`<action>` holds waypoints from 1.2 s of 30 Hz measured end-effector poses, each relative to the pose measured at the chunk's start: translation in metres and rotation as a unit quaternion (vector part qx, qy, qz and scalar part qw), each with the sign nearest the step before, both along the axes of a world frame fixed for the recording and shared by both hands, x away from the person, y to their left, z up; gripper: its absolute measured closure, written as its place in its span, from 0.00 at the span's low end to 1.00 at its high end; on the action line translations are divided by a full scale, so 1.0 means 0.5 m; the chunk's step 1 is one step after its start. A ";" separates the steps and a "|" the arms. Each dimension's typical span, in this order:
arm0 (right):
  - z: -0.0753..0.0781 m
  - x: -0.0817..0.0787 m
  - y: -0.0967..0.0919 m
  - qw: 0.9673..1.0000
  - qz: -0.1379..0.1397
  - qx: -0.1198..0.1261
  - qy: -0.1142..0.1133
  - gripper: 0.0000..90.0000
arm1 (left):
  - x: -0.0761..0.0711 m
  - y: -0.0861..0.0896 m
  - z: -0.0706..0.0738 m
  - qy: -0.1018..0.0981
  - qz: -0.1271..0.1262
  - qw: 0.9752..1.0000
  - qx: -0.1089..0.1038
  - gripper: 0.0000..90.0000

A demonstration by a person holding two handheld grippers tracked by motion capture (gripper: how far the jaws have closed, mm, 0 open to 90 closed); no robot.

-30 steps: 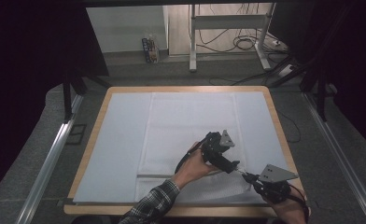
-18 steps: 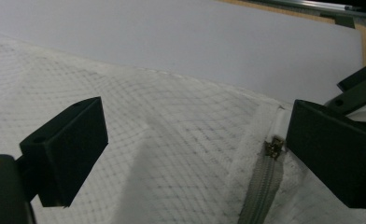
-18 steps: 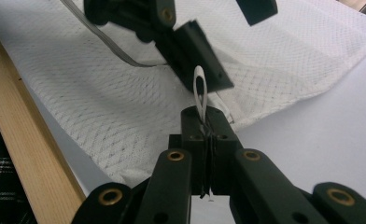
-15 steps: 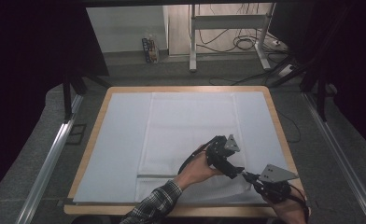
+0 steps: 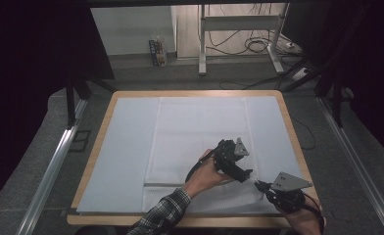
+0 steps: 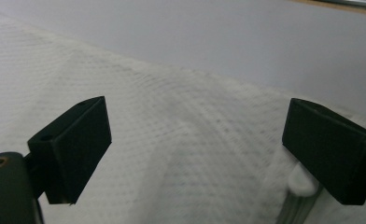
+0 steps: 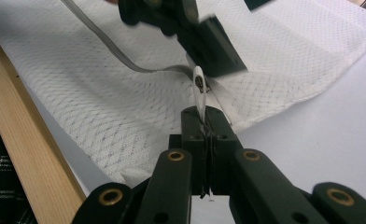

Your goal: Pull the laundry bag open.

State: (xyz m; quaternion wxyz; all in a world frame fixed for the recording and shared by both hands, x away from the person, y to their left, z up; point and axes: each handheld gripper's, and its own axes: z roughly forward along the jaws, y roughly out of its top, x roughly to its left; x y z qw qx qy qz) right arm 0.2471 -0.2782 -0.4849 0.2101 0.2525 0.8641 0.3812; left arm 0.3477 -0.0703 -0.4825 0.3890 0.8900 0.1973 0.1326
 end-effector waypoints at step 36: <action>-0.004 -0.008 0.015 0.998 0.012 -0.054 -0.023 0.96 | -0.015 0.030 0.008 0.154 -0.122 0.980 -0.034 0.89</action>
